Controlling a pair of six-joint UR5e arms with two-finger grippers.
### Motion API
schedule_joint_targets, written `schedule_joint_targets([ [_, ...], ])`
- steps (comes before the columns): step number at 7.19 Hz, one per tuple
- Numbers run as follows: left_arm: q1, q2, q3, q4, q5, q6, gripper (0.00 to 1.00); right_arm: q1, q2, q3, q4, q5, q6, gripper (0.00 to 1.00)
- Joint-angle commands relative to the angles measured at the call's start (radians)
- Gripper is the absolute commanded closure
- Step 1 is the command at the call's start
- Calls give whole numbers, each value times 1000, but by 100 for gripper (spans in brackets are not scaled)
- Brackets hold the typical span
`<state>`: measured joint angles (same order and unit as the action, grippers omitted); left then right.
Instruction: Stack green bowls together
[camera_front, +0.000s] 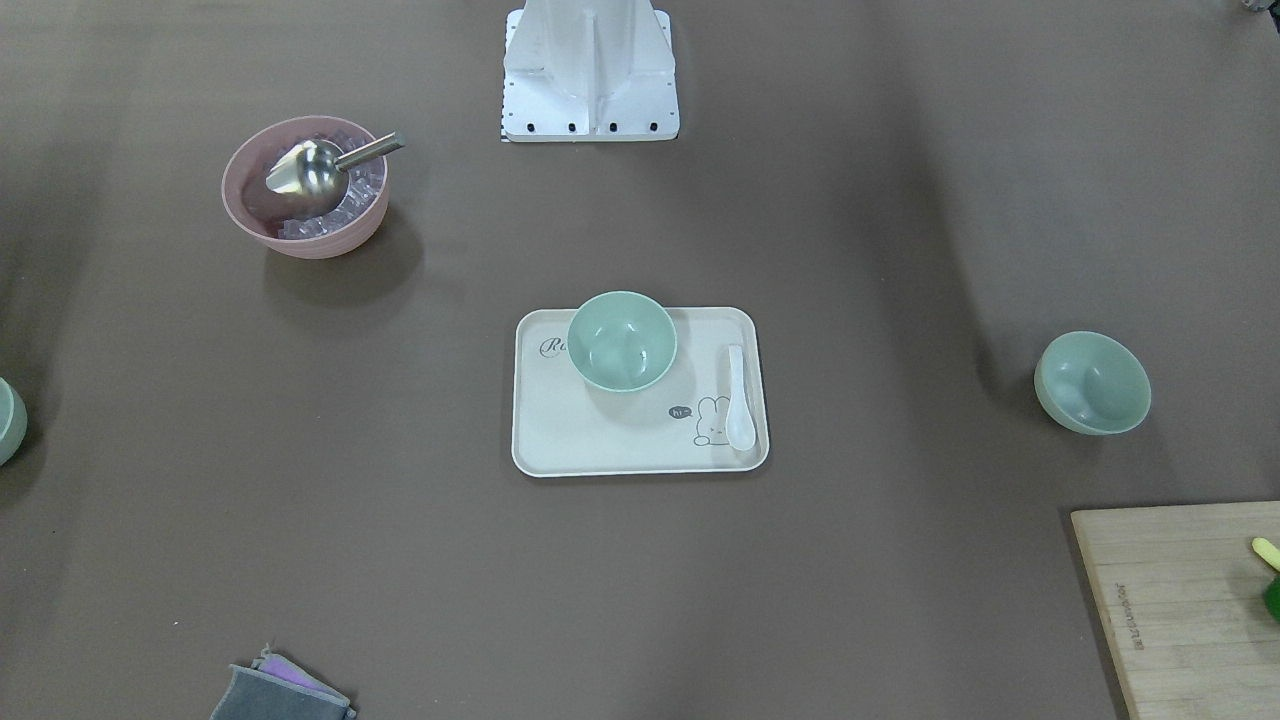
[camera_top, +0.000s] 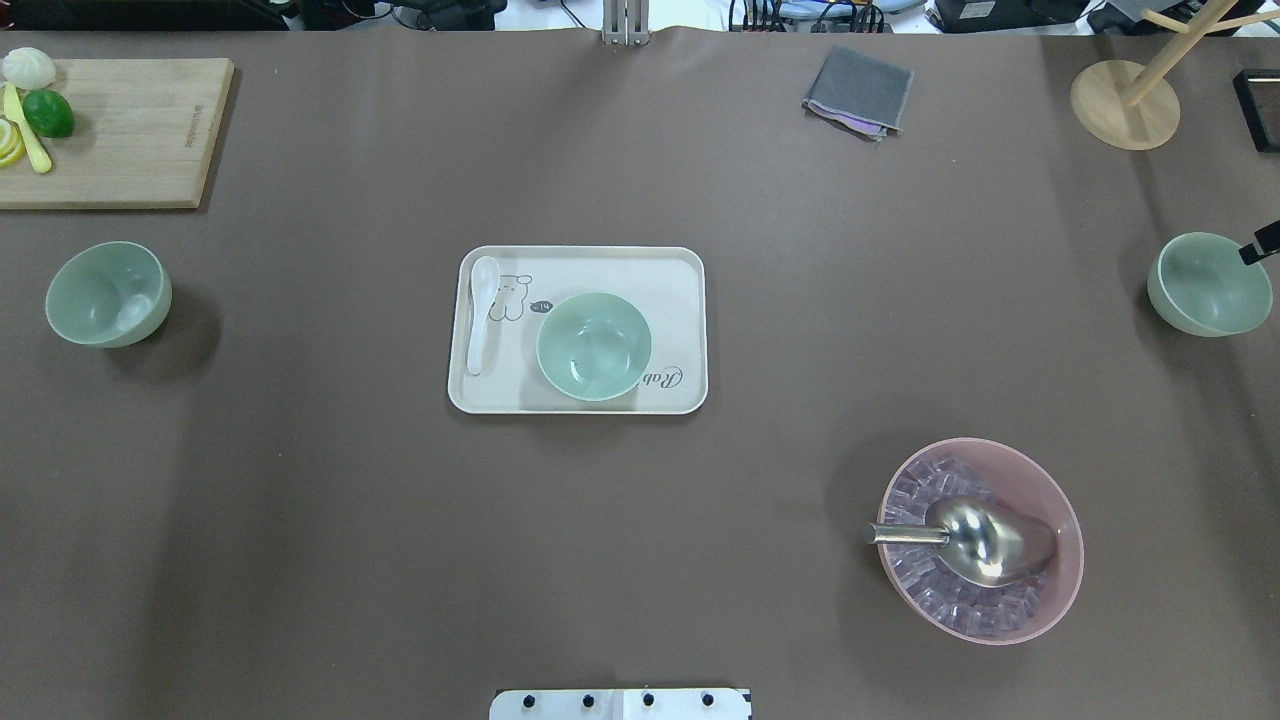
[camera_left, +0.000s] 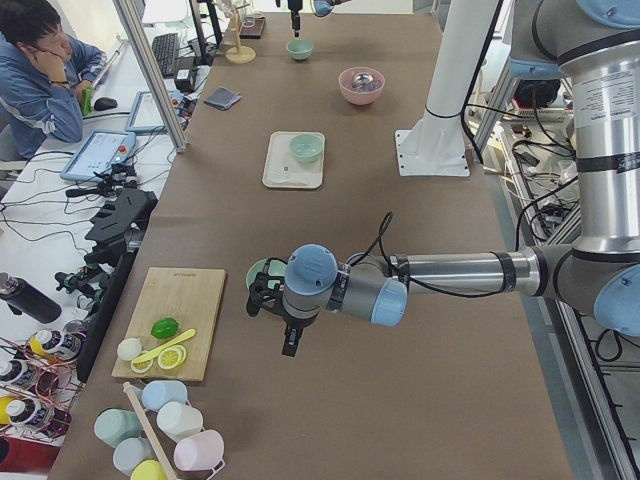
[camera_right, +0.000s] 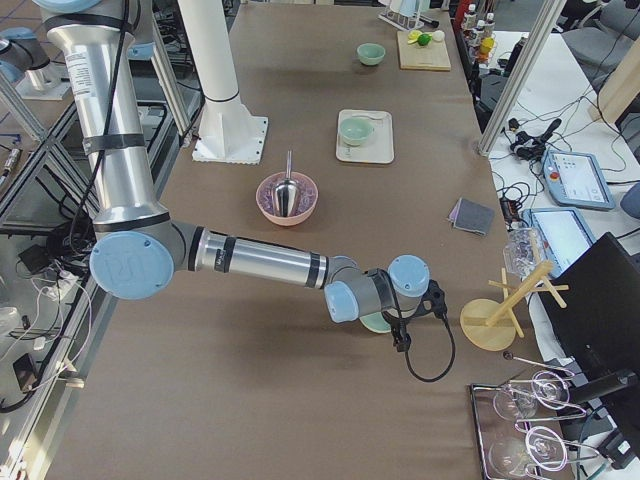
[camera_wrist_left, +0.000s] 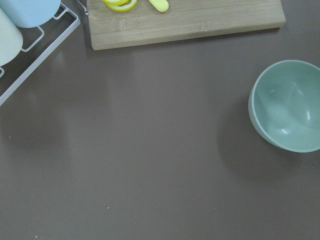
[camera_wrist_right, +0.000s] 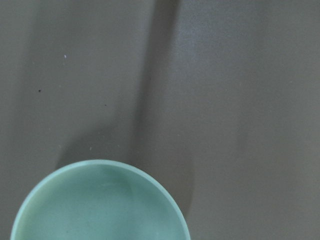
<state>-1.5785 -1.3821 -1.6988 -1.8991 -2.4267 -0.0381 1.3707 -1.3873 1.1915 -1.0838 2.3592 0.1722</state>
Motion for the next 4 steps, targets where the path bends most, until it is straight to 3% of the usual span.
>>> schedule_joint_targets([
  [1,0,0,-4,0,0,0,3,-33,10,-21,10,-4,73,0],
  [3,0,0,-5,0,-2,0,3,-35,-6,-38,10,-5,72,11],
  [4,0,0,-7,-1,-2,0,3,-36,-4,-41,10,-3,81,27],
])
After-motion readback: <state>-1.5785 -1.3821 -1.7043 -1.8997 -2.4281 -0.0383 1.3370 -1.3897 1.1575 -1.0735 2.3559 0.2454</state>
